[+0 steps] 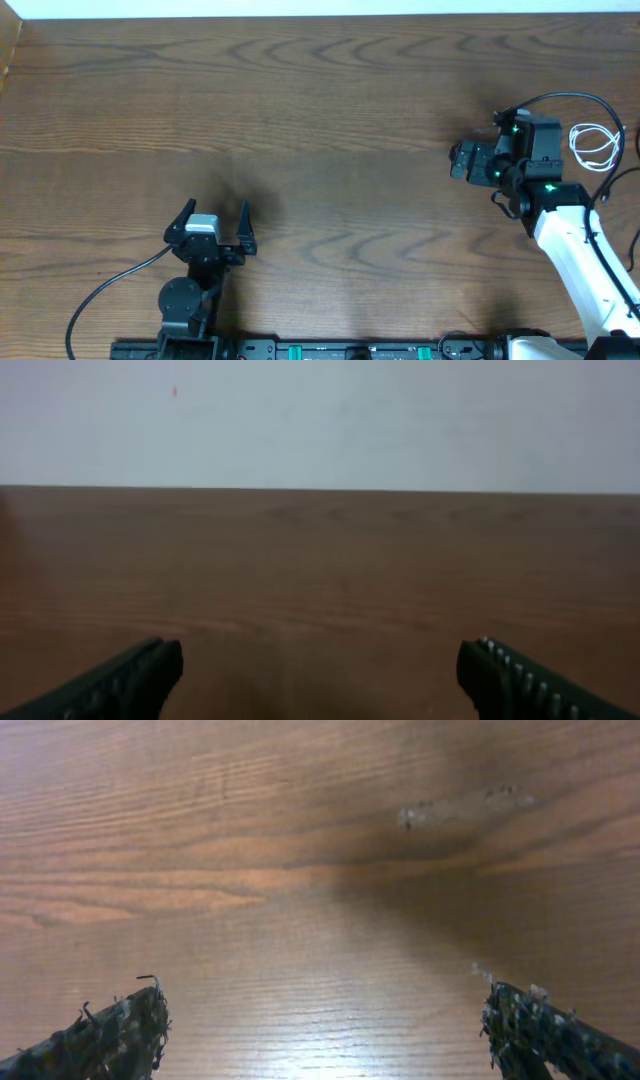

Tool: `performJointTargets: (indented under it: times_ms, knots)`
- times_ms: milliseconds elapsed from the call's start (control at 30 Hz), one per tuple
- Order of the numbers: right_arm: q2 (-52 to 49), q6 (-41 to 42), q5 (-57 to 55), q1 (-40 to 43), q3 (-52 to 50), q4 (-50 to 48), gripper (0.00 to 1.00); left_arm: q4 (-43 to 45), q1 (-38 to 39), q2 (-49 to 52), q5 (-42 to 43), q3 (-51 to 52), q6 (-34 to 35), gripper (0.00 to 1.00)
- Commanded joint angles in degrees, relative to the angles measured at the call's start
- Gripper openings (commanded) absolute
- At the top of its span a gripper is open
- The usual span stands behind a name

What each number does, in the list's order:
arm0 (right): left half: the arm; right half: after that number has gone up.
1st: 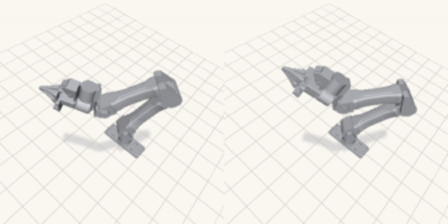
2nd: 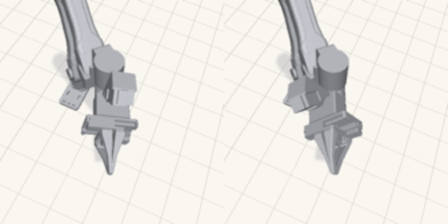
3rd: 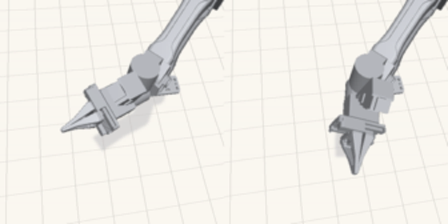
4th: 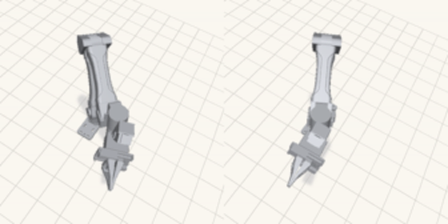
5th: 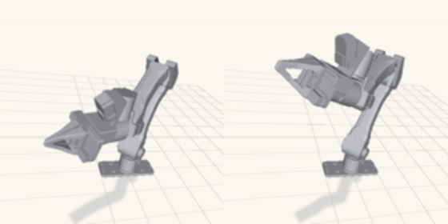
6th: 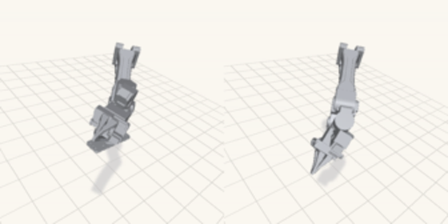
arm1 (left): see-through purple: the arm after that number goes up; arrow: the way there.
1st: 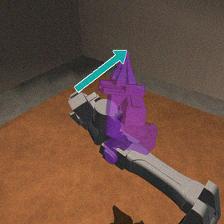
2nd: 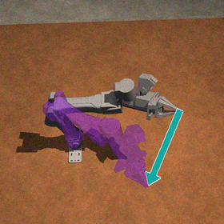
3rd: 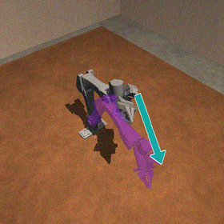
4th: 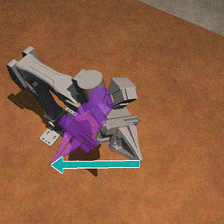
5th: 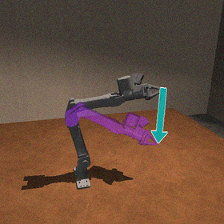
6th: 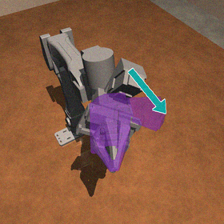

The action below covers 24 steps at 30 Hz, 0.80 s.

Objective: Untangle cables

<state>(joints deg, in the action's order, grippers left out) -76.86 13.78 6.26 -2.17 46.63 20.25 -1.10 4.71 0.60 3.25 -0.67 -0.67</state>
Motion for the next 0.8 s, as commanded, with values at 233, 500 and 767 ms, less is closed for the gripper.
performJointTargets:
  times_ms: [233, 500, 767]
  knots:
    - [0.0, -0.6, 0.1, -0.4, 0.1, 0.0, 0.99, -2.9, -0.6, -0.5, -5.7, 0.4, 11.5, 0.93]
    - [0.0, -0.6, 0.1, -0.4, 0.1, 0.0, 0.99, -3.0, -0.6, -0.5, -6.9, 0.4, 12.6, 0.93]
    - [0.0, -0.6, 0.1, -0.4, 0.1, 0.0, 0.99, -3.2, -0.6, -0.5, -4.1, 0.4, 6.9, 0.93]
